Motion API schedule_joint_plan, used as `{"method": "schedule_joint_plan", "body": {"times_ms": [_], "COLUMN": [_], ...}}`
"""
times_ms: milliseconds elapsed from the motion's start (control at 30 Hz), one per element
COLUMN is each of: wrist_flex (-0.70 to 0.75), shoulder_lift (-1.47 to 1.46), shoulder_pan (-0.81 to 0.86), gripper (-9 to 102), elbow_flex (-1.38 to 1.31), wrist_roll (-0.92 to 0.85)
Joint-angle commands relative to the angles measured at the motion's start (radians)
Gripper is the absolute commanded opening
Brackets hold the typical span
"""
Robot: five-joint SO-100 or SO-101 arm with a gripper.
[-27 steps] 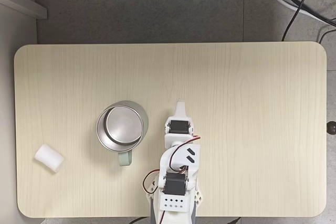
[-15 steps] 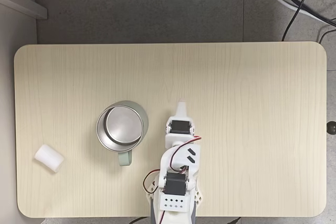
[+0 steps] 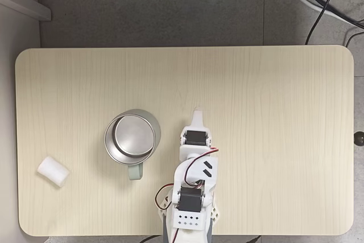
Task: Grasp a dressing and put it in the cup.
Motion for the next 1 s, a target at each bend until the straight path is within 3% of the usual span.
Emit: {"method": "schedule_joint_plan", "body": {"times_ms": [0,500,967], "wrist_flex": [0.025,0.275,0.505], "shoulder_lift": [0.035,0.535,0.696], "shoulder_pan": [0.015,-0.089,-0.584], "gripper": [0,0,0], "elbow_flex": [0.132,0.847,1.212], "wrist_roll": [-0.021,-0.11,-0.325]}}
